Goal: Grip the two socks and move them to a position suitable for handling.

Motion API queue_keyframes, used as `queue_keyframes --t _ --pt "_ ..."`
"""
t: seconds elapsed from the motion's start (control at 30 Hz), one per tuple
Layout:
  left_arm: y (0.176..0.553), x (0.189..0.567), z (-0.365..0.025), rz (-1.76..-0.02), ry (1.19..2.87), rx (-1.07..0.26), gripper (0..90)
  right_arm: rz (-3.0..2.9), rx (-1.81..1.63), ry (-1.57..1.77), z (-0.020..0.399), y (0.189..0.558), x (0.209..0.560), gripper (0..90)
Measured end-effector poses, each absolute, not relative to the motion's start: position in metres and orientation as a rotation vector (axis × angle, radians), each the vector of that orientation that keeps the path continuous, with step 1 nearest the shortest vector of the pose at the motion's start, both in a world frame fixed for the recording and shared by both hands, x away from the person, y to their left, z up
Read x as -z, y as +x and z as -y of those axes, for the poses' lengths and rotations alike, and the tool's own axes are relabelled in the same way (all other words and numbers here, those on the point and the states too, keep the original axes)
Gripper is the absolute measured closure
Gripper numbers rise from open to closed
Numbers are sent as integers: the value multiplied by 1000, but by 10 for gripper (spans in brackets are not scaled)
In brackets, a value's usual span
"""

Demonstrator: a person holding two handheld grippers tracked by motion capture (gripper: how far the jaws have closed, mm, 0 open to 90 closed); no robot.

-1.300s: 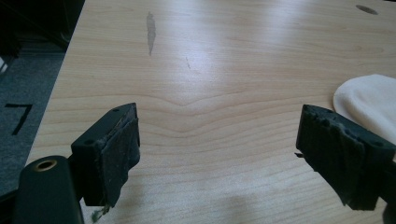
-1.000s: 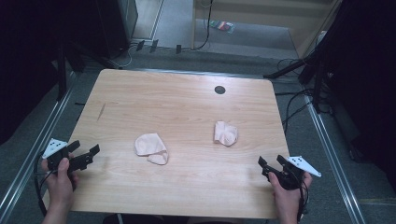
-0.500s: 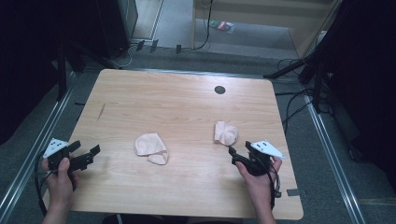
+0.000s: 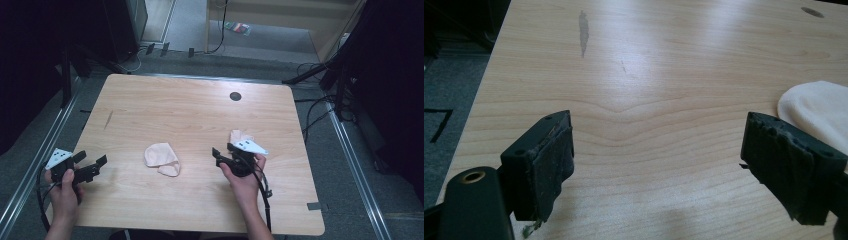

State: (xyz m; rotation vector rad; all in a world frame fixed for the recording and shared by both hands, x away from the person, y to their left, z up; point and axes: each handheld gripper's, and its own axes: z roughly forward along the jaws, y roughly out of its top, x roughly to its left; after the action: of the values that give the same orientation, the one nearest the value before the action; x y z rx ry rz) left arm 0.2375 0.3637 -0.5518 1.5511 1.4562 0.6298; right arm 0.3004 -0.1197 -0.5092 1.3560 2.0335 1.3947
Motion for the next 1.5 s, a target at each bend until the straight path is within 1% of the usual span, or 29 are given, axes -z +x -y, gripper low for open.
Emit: queue_keyframes --t 0.1,0.23,0.43,0.53,0.6,0.67,0.7,0.73,0.77,0.87,0.93,0.97,1.07,1.23,1.37,1.5 --pt "238 552 -363 -1456 1551 -631 143 -2076 -1409 1353 100 300 514 402" --pt "238 552 -363 -1455 1554 -633 143 -2164 -1433 1325 68 297 521 448" --pt "238 552 -363 -1461 1558 -628 143 -2269 -1432 1303 27 297 534 448" --pt "238 552 -362 -1457 1565 -641 143 -2305 -1444 1338 15 300 540 468" --pt "238 552 -361 -1458 1568 -643 143 -2324 -1457 1362 8 301 543 514" --pt "238 552 -360 -1464 1573 -649 142 -2343 -1447 1389 4 304 546 599" --pt "239 552 -360 -1486 1582 -652 142 -2360 -1435 1408 3 305 548 718" --pt "239 551 -360 -1489 1581 -658 142 -2371 -1444 1413 3 306 549 804" --pt "238 550 -360 -1492 1575 -667 142 -2376 -1456 1409 3 306 549 866" --pt "236 546 -359 -1494 1533 -638 142 -2388 -1503 1339 4 303 542 883" --pt "235 543 -356 -1483 1523 -641 142 -2386 -1516 1311 5 301 537 884" --pt "234 540 -351 -1469 1529 -641 142 -2373 -1549 1267 8 295 524 886" --pt "231 532 -340 -1424 1504 -604 142 -2357 -1574 1218 14 289 508 886" --pt "228 519 -307 -1340 1538 -599 142 -2342 -1615 1147 32 275 483 886" --pt "225 513 -274 -1247 1597 -559 142 -2356 -1600 1079 46 265 472 885" --pt "224 513 -249 -1169 1649 -519 142 -2375 -1615 1044 59 253 464 886"
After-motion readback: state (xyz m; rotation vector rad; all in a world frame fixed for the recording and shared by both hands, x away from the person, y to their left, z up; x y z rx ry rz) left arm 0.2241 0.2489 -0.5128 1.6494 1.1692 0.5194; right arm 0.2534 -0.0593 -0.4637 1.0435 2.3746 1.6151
